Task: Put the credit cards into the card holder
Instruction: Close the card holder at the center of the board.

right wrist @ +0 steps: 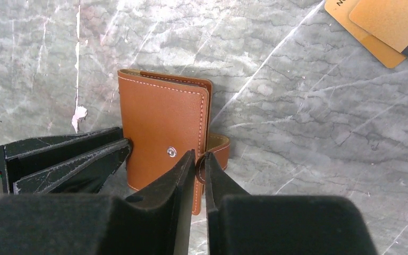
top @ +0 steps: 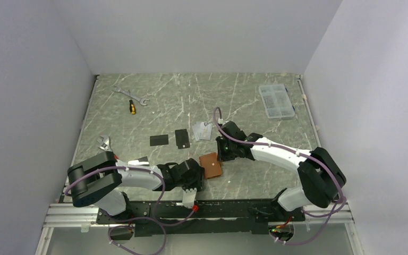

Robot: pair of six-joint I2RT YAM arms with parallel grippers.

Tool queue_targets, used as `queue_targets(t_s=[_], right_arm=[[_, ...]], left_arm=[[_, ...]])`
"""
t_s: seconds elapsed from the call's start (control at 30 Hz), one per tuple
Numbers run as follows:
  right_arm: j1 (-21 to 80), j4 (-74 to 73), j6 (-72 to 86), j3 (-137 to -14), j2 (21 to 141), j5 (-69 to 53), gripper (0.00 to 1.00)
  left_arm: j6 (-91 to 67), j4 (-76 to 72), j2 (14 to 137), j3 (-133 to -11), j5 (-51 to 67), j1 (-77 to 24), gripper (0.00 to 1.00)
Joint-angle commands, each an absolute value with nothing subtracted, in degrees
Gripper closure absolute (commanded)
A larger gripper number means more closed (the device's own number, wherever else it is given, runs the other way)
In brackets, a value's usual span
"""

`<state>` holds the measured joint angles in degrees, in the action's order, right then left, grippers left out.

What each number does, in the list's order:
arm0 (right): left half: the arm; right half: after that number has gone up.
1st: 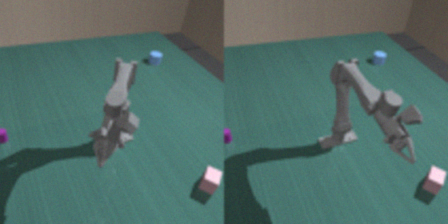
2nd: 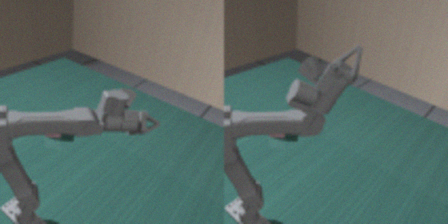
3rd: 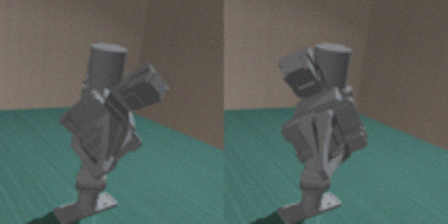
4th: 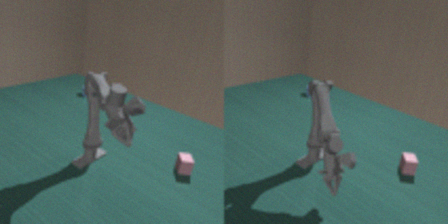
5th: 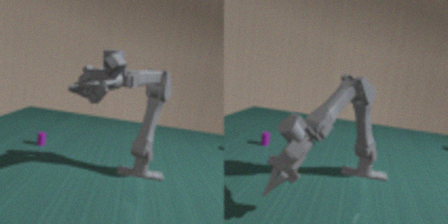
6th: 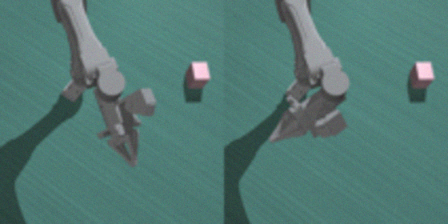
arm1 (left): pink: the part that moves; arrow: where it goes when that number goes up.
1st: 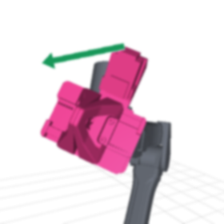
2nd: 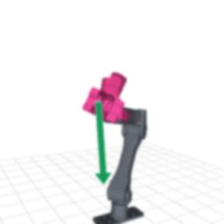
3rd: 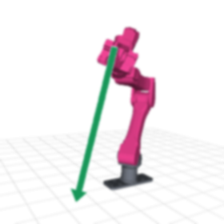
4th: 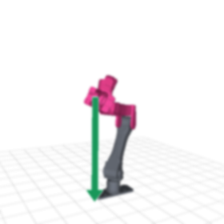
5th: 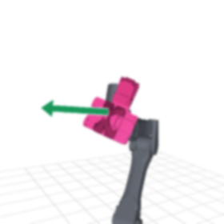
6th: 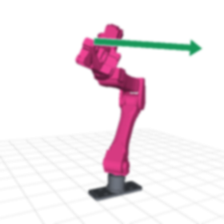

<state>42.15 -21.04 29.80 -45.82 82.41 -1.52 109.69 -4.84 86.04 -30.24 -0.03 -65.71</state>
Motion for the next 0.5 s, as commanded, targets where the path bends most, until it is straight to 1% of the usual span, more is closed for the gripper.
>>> queue_targets(t_s=[0.0,0.1,0.2,0.23,0.37,0.47], right_arm=[[42.32,-22.86,29.84,-47.97,81.59,-0.04,0.89],[42.26,-23.83,29.49,-48.51,81.10,1.95,0.95],[42.28,-25.06,29.44,-48.88,80.83,2.74,1.00],[42.28,-25.38,29.49,-48.79,80.69,2.96,1.00],[42.28,-26.59,29.61,-48.41,80.06,3.45,1.00],[42.28,-25.92,30.68,-47.73,79.02,1.33,1.00]], left_arm=[[108.57,2.86,86.87,-29.53,2.87,-66.27,0.72],[108.79,4.37,87.25,-29.84,2.46,-66.27,0.71],[107.46,2.15,87.36,-29.80,1.95,-66.27,0.70],[106.78,0.81,87.24,-29.73,1.95,-66.27,0.70],[105.93,-2.65,87.18,-29.53,1.90,-66.27,0.60],[105.65,-3.54,87.61,-30.06,1.32,-66.27,0.57]])
